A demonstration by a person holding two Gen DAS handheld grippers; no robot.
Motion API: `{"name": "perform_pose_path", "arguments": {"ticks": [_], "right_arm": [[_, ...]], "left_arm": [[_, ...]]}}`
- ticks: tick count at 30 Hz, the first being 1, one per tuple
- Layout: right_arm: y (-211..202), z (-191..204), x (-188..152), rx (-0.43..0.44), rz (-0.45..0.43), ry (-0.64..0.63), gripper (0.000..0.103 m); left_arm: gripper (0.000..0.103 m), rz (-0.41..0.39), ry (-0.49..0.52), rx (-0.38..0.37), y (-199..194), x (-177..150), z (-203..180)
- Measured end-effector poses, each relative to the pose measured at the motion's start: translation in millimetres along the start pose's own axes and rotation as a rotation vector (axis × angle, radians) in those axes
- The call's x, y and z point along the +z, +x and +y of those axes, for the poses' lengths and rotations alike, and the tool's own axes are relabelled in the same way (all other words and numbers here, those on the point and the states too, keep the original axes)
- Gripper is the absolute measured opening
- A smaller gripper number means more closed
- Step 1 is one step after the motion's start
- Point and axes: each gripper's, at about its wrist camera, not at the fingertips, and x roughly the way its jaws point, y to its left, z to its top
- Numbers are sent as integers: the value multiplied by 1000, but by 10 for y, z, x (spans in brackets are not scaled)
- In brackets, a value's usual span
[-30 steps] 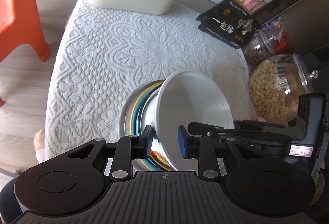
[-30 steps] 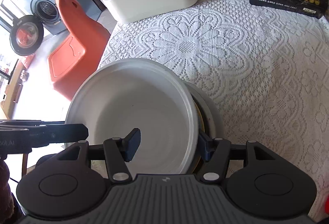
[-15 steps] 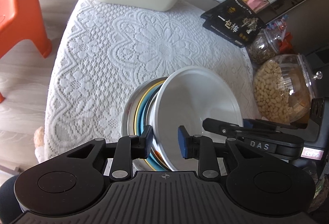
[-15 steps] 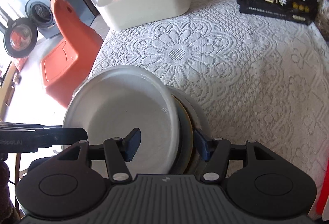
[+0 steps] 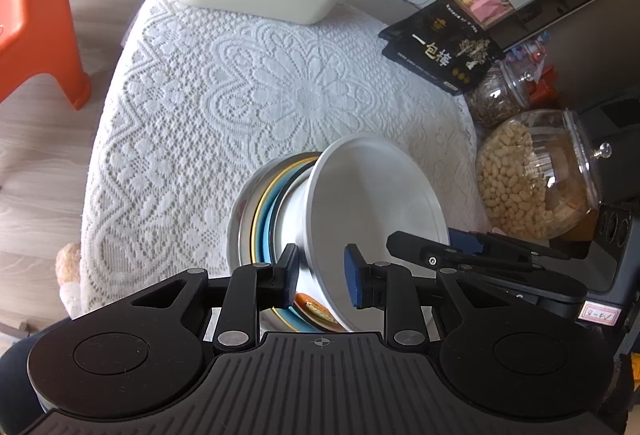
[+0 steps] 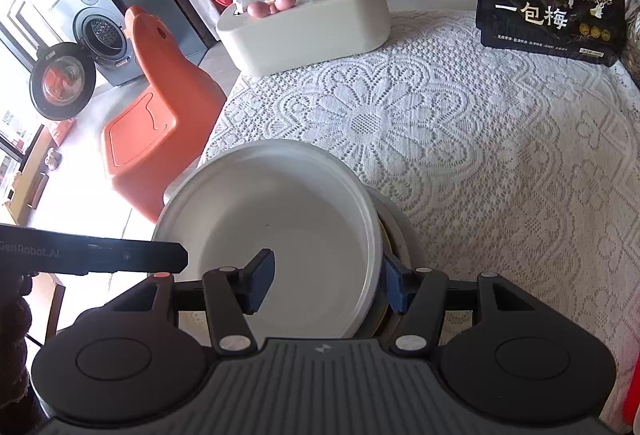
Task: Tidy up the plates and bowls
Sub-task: 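Hold the combined bowl stack upright between both tools and settle it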
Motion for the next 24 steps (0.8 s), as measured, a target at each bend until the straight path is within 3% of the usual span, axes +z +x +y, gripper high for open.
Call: {"name": "perform_pose_path", "arguments": {"ticks": [12, 24], "right_arm": [[-89, 117, 33, -5, -24, -51, 58], [-70, 87, -31, -9, -2, -43, 58]], "left_arm": [[27, 6, -2, 15, 58, 21, 53], [28, -13, 69, 67, 37, -30, -90]]}}
